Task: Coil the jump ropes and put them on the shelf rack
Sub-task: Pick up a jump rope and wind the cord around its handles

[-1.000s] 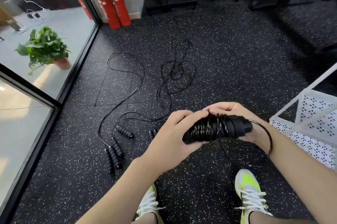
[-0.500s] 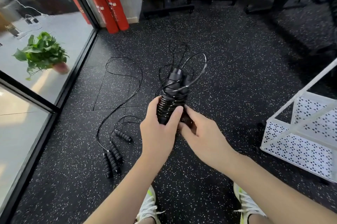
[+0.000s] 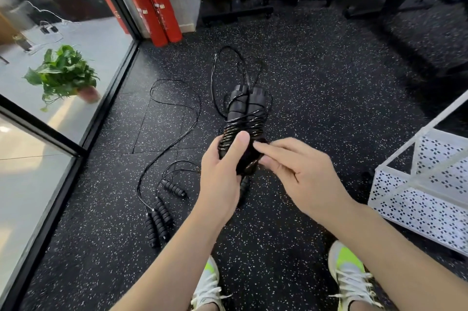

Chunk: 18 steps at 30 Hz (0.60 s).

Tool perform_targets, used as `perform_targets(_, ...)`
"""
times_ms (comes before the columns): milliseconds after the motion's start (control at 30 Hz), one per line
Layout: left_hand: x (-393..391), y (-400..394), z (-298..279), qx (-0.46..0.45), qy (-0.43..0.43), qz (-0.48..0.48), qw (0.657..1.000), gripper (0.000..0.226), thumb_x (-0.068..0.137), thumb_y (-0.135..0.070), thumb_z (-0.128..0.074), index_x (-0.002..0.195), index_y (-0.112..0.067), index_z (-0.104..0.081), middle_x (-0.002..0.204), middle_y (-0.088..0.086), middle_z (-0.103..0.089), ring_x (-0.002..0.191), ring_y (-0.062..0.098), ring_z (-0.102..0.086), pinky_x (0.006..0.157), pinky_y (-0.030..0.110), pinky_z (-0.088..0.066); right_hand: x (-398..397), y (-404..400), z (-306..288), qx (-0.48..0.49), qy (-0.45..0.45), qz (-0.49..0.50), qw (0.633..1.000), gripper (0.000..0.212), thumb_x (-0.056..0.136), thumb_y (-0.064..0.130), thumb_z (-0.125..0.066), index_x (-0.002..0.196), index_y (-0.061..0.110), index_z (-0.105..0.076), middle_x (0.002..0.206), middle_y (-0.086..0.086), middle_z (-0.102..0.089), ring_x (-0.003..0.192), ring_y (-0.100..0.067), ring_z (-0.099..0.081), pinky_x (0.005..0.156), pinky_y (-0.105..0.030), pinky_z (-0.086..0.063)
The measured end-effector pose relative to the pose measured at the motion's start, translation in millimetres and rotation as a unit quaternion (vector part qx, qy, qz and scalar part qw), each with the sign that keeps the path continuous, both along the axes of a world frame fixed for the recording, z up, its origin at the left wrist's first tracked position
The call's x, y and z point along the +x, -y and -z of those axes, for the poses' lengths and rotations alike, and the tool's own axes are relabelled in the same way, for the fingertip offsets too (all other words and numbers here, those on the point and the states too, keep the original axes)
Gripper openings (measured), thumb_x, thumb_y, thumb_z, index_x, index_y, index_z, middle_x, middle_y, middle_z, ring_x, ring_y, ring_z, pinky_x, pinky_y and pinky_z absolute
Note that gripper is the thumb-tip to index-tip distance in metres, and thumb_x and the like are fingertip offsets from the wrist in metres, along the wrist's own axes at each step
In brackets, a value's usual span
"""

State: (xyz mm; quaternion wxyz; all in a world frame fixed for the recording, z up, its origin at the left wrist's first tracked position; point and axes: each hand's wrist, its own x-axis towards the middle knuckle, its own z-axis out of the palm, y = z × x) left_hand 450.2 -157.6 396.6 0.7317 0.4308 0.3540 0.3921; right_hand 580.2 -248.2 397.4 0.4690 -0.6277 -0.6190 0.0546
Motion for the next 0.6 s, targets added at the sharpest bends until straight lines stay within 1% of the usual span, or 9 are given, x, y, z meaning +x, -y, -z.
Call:
perform_targets(67,3,5,0,-0.006,0.003,0.012,1.000,0.021,0.094,-0.025,-0.073,0.103,-0.008,-0.065,0.100,0.014,-0.069,0.094,0.027,-0.062,0.080,0.037,-0.052,1,-3,-5,0.024,-0.031,0.026,0.999,0.023,0.091,0.024,-0.073,0.112,0.017,-0.078,0.091,0.003,-0.062,0.077,-0.006,-0.055,0.073,-0.011,-0.042)
perform_targets(133,5,9,2,-0.019,0.011,0.018,1.000,0.026,0.092,-0.028,-0.072,0.106,-0.007,-0.065,0.104,0.016,-0.068,0.098,0.028,-0.062,0.086,0.040,-0.051,2,-3,-12,0.011,-0.084,0.028,0.996,0.018,0.085,0.027,-0.077,0.102,0.023,-0.081,0.087,0.008,-0.061,0.077,-0.009,-0.058,0.071,-0.011,-0.041)
perform_targets(200,5,12,4,-0.035,0.027,0.027,0.999,0.033,0.092,-0.031,-0.069,0.112,-0.005,-0.064,0.111,0.017,-0.069,0.103,0.029,-0.064,0.096,0.046,-0.052,1,0,-17,-0.007,-0.121,0.020,0.992,0.014,0.081,0.027,-0.081,0.095,0.025,-0.083,0.085,0.014,-0.064,0.079,-0.011,-0.062,0.071,-0.014,-0.045)
perform_targets(267,5,13,4,-0.055,0.031,0.028,0.998,0.042,0.093,-0.035,-0.068,0.119,-0.002,-0.062,0.117,0.019,-0.070,0.112,0.033,-0.065,0.107,0.054,-0.047,0,1,-19,-0.024,-0.147,0.011,0.989,0.013,0.080,0.021,-0.084,0.092,0.025,-0.081,0.082,0.014,-0.067,0.078,-0.012,-0.064,0.070,-0.017,-0.048)
perform_targets(300,5,14,5,-0.063,0.027,0.024,0.997,0.045,0.094,-0.035,-0.067,0.122,-0.001,-0.061,0.120,0.019,-0.069,0.116,0.036,-0.065,0.109,0.055,-0.044,0,0,-19,-0.035,-0.157,0.013,0.987,0.015,0.080,0.020,-0.085,0.092,0.026,-0.079,0.079,0.013,-0.067,0.076,-0.011,-0.063,0.068,-0.016,-0.047)
perform_targets(367,8,16,5,-0.073,0.028,0.016,0.997,0.043,0.097,-0.034,-0.065,0.123,0.001,-0.061,0.121,0.020,-0.070,0.122,0.037,-0.063,0.110,0.053,-0.046,0,0,-19,-0.048,-0.156,0.019,0.986,0.017,0.081,0.020,-0.084,0.095,0.027,-0.075,0.078,0.012,-0.066,0.074,-0.010,-0.061,0.065,-0.014,-0.044)
perform_targets(467,9,17,3,-0.085,0.037,0.016,0.996,0.038,0.096,-0.033,-0.061,0.117,-0.001,-0.061,0.112,0.017,-0.071,0.113,0.031,-0.066,0.101,0.044,-0.052,0,-2,-18,-0.030,-0.109,0.016,0.994,0.013,0.083,0.017,-0.083,0.094,0.022,-0.078,0.084,0.010,-0.066,0.079,-0.015,-0.062,0.069,-0.020,-0.048)
perform_targets(533,9,16,4,-0.082,0.032,0.018,0.996,0.037,0.096,-0.034,-0.061,0.116,-0.002,-0.061,0.110,0.016,-0.071,0.109,0.029,-0.065,0.102,0.046,-0.049,2,-3,-17,-0.027,-0.106,0.007,0.994,0.012,0.083,0.015,-0.083,0.093,0.020,-0.079,0.086,0.009,-0.067,0.081,-0.015,-0.064,0.071,-0.025,-0.051)
perform_targets(600,9,16,6,-0.084,0.022,0.012,0.996,0.040,0.097,-0.035,-0.062,0.117,-0.001,-0.061,0.115,0.020,-0.070,0.112,0.032,-0.065,0.109,0.052,-0.044,5,-3,-17,-0.027,-0.104,-0.008,0.994,0.011,0.083,0.014,-0.083,0.092,0.019,-0.079,0.087,0.008,-0.068,0.082,-0.016,-0.065,0.072,-0.028,-0.053)
